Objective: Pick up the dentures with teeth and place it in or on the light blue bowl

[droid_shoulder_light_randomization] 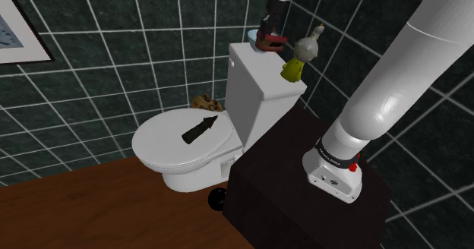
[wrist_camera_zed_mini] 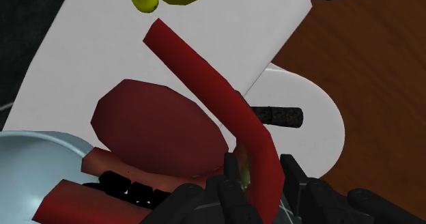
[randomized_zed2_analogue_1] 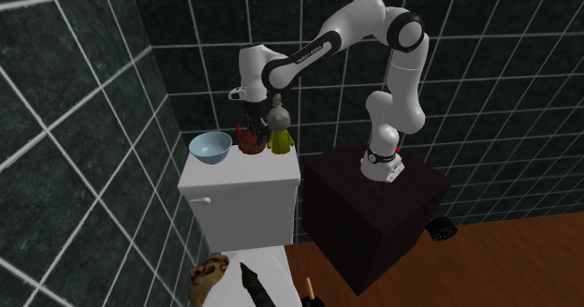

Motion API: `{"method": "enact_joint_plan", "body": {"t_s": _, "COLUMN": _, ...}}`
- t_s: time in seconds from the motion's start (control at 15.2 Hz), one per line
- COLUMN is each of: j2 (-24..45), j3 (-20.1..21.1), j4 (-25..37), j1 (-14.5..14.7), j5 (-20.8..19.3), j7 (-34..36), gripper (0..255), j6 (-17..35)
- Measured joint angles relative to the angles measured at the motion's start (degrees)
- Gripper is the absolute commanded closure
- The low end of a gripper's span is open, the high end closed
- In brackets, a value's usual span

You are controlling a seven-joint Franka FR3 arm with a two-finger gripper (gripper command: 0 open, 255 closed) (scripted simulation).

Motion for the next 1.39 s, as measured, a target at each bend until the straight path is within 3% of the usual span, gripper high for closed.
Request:
{"method": "enact_joint_plan", "body": {"t_s": 0.46, "j2": -1.7, "j3": 0.0, "j4": 3.5, "j1": 0.0, "j5": -1.2, "j7": 1.3, "gripper": 255, "j6": -5.0}}
{"method": "enact_joint_plan", "body": {"t_s": 0.59, "j2": 0.6, "j3": -0.5, "j4": 6.9, "j1": -0.5, "j5": -0.3, "j7": 0.1, "gripper": 255, "j6": -6.5}}
{"method": "enact_joint_plan", "body": {"t_s": 1.12, "j2": 18.6, "j3": -2.2, "j4": 31.0, "j1": -6.4, "j5": 7.2, "j7": -6.9, "gripper": 255, "j6": -15.4}}
{"method": "enact_joint_plan", "body": {"t_s": 1.39, "j2": 30.1, "j3": -1.7, "j4": 49.0, "j1": -12.2, "j5": 11.0, "j7": -8.9, "gripper": 255, "j6": -22.8}}
